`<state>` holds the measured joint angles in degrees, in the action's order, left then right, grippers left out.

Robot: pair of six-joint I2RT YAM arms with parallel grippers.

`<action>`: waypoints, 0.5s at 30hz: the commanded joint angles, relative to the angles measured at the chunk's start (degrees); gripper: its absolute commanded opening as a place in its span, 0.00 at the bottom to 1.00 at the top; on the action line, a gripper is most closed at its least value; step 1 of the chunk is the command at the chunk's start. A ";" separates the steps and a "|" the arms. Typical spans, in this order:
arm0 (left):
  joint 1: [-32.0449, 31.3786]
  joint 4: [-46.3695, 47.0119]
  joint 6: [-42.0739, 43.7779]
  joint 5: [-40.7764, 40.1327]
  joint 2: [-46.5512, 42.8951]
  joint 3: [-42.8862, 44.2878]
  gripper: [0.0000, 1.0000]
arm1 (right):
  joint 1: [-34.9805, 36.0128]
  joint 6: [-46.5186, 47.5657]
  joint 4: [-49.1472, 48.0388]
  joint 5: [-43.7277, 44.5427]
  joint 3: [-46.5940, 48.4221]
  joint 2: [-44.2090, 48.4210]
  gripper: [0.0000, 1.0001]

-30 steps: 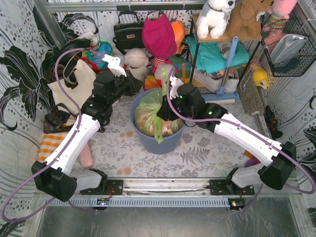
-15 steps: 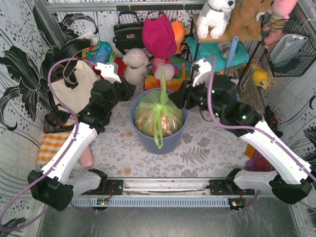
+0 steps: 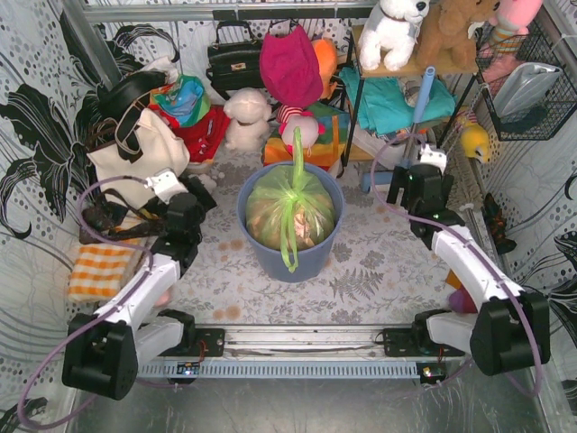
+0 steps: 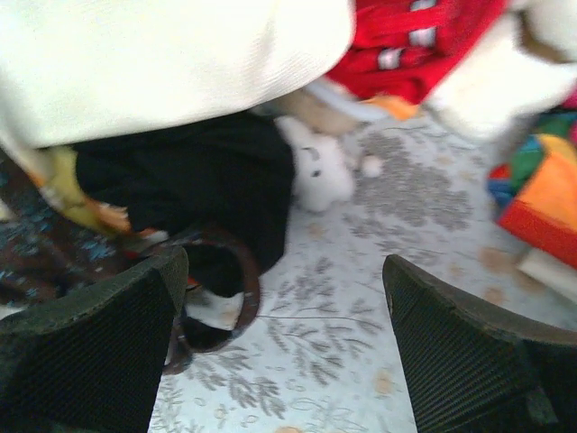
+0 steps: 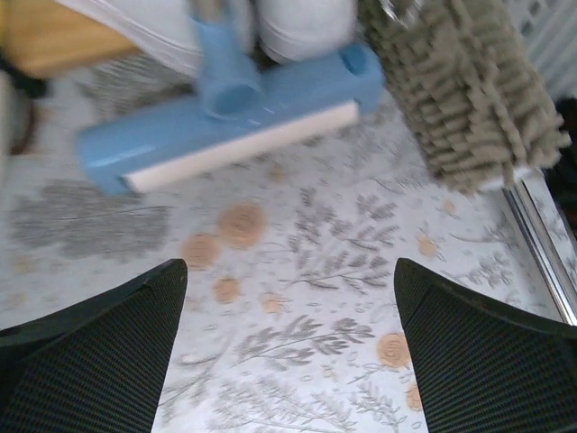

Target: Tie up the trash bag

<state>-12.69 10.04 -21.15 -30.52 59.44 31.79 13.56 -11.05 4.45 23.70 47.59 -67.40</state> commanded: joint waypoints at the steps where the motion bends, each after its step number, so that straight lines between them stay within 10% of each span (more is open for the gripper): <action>1: 0.17 17.53 2.14 -13.80 2.24 -6.80 0.98 | -4.55 2.28 -21.34 5.20 -9.96 -2.48 0.97; 15: 1.12 50.87 19.17 5.26 15.80 -19.17 0.98 | -8.89 10.52 -62.97 1.89 -30.49 -14.39 0.97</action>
<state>-12.25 47.42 -6.37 -34.63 74.37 12.36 5.76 -3.31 -42.17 28.23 19.84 -78.78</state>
